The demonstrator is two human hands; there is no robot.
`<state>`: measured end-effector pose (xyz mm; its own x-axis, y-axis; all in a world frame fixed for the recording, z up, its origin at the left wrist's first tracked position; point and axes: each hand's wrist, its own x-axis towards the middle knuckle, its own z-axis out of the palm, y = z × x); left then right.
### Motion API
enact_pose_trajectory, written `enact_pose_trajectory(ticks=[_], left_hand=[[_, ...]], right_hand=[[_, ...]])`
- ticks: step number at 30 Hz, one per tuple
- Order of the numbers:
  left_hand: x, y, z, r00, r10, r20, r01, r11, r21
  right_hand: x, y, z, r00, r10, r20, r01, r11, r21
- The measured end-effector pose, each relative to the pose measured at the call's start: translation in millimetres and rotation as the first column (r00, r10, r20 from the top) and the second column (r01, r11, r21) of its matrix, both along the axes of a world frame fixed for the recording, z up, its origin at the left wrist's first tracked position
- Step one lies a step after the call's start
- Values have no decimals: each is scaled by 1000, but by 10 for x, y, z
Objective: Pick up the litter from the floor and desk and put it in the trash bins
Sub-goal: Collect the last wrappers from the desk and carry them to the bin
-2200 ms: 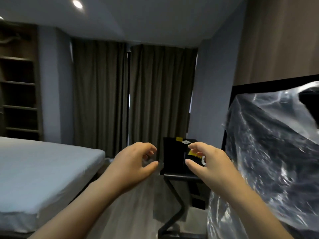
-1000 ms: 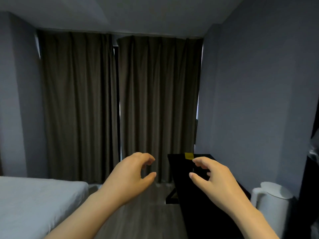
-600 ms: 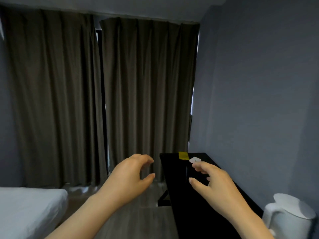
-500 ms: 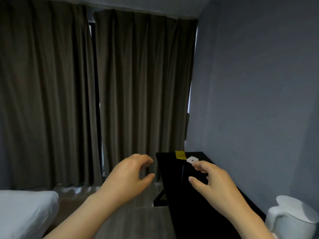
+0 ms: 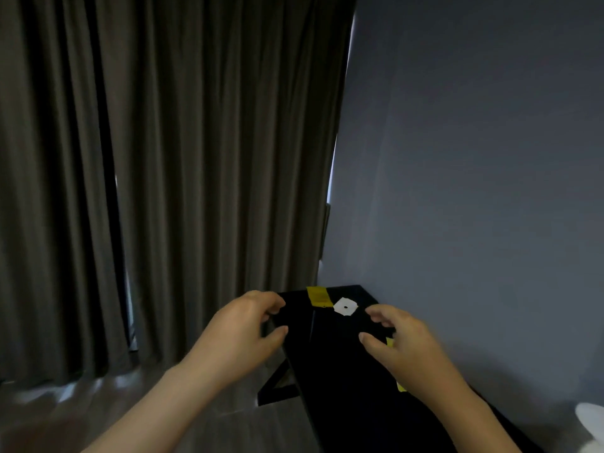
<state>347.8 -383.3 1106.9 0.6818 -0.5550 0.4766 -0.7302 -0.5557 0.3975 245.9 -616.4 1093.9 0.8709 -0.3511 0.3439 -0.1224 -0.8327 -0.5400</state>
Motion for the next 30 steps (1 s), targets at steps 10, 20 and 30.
enact_pose_trajectory(ticks=[10, 20, 30], left_hand=[[1450, -140, -245, 997, -64, -42, 66, 997, 32], [3224, -528, -306, 997, -76, -20, 78, 986, 151], [4571, -1293, -638, 968, -209, -139, 227, 965, 128]], right_hand=[[1315, -103, -282, 999, -53, -12, 53, 998, 39], [2972, -560, -581, 996, -69, 57, 61, 990, 131], [3944, -1139, -889, 971, -232, -55, 238, 953, 185]])
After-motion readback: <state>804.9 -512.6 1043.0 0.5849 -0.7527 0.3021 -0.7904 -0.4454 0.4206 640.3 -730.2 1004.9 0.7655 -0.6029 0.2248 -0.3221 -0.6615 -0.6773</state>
